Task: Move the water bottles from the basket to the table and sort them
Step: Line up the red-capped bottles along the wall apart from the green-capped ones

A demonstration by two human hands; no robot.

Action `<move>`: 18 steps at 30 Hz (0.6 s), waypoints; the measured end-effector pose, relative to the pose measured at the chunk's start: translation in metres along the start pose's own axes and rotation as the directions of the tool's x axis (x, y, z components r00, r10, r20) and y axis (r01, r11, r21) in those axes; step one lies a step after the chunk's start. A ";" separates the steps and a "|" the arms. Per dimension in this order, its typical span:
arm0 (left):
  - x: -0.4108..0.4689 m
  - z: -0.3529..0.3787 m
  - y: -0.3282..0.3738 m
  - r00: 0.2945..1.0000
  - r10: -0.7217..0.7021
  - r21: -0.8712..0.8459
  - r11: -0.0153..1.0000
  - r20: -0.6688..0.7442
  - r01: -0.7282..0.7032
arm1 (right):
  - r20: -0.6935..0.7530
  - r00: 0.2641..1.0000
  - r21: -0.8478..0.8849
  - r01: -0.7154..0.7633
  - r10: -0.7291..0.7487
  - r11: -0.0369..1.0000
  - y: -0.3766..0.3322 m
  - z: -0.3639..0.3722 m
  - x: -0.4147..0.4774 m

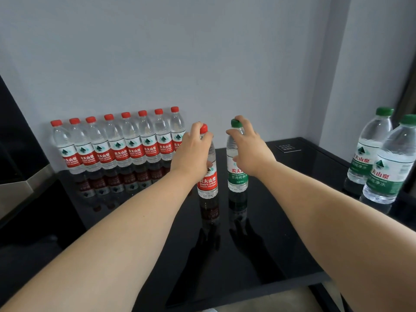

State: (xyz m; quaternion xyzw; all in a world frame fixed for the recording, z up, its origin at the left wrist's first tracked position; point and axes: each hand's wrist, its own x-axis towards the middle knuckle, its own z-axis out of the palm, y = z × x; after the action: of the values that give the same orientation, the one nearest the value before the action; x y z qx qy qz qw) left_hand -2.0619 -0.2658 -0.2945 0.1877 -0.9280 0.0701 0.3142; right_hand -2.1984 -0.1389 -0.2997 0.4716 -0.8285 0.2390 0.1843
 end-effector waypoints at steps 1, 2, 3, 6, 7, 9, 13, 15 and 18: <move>0.004 0.003 -0.002 1.000 -0.002 -0.002 1.000 -0.001 0.002 | -0.003 1.000 0.003 0.002 -0.002 1.000 0.000 0.002 0.002; 0.008 0.007 -0.004 1.000 -0.003 -0.004 1.000 -0.002 0.003 | -0.005 1.000 0.008 0.002 -0.002 1.000 0.000 0.005 0.005; 0.012 0.011 -0.007 1.000 -0.002 -0.004 1.000 -0.002 0.002 | -0.008 1.000 0.014 0.002 -0.002 1.000 0.000 0.007 0.009; 0.025 0.022 -0.014 1.000 0.002 -0.008 1.000 -0.004 -0.002 | -0.023 1.000 0.018 0.011 -0.010 1.000 0.000 0.017 0.021; 0.029 0.026 -0.017 1.000 0.003 -0.007 1.000 -0.006 -0.003 | -0.026 1.000 0.018 0.015 -0.015 1.000 0.000 0.021 0.026; 0.039 0.033 -0.023 1.000 0.011 -0.007 1.000 -0.009 -0.011 | -0.033 0.999 0.021 0.022 -0.021 1.000 0.001 0.028 0.036; 0.057 0.048 -0.035 0.999 0.030 -0.018 0.999 -0.019 -0.030 | -0.042 0.999 0.025 0.023 -0.022 0.999 0.002 0.043 0.057; 0.068 0.056 -0.041 1.000 0.029 -0.023 0.999 -0.011 -0.029 | -0.048 0.999 0.021 0.022 -0.021 1.000 0.003 0.050 0.069; 0.082 0.069 -0.050 0.999 0.036 -0.019 0.999 -0.017 -0.036 | -0.054 0.998 0.015 0.017 -0.016 1.000 0.005 0.062 0.087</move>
State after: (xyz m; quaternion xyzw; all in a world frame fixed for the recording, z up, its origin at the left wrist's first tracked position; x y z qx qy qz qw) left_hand -2.1405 -0.3539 -0.2984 0.1674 -0.9292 0.0681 0.3225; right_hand -2.2505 -0.2323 -0.3054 0.4731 -0.8176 0.2563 0.2049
